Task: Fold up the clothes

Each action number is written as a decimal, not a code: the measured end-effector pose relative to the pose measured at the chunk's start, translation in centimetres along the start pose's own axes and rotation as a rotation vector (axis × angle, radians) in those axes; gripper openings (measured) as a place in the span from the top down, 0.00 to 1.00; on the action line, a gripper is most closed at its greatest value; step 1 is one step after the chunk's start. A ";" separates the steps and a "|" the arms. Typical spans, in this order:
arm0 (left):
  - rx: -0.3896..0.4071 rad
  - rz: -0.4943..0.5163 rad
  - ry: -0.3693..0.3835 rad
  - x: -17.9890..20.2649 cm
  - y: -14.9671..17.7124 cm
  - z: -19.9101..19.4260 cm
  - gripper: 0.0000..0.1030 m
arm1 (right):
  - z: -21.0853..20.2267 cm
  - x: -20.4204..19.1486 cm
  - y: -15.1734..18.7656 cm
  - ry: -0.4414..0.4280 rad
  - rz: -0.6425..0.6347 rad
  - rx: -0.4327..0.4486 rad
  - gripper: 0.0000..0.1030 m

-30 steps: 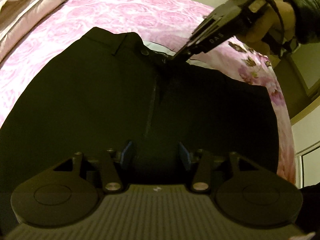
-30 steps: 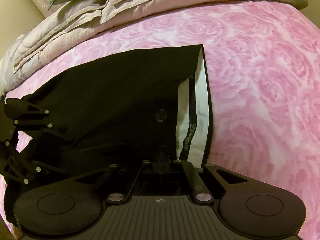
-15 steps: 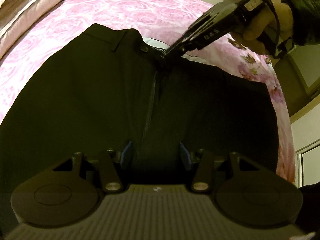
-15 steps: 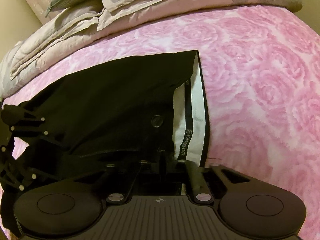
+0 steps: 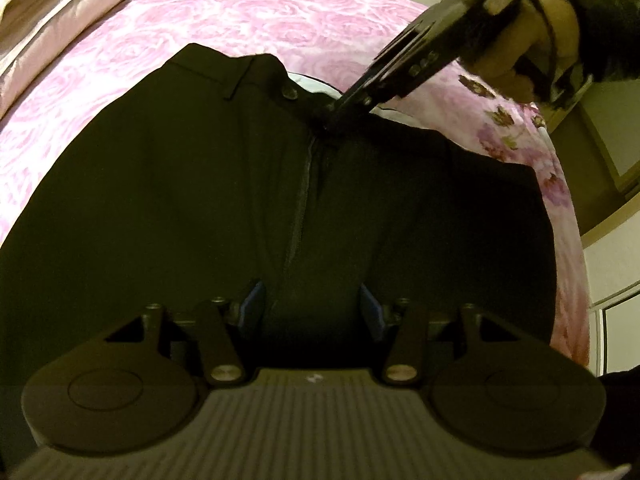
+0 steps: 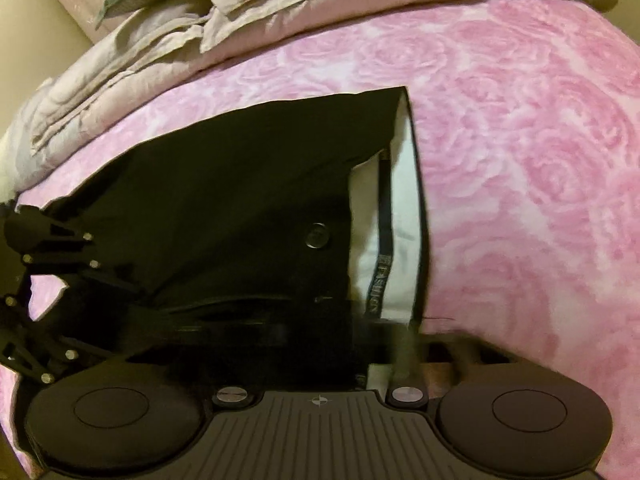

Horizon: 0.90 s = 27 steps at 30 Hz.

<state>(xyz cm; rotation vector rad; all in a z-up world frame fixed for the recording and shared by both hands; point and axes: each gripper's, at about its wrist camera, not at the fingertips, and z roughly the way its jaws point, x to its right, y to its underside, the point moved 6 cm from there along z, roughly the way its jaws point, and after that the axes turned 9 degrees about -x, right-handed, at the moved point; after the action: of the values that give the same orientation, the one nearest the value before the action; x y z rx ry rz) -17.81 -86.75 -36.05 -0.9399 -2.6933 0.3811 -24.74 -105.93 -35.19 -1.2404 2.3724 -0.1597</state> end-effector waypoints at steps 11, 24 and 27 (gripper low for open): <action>0.037 -0.033 -0.017 -1.7 -0.2 -1.5 0.54 | -1.2 -2.1 -4.1 0.024 -0.087 0.082 0.86; -0.025 -0.254 -0.114 -2.1 9.6 -6.9 0.54 | -4.7 -2.4 1.6 0.037 0.018 0.073 0.43; -0.068 -0.340 -0.199 -2.0 15.4 -10.6 0.53 | -5.5 -5.4 3.0 0.019 0.010 0.071 0.43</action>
<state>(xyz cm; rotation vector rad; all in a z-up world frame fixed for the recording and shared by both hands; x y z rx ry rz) -4.15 -74.73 -31.59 -0.4633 -2.9920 0.3263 -26.82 -100.45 -29.36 -1.1988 2.3678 -0.2508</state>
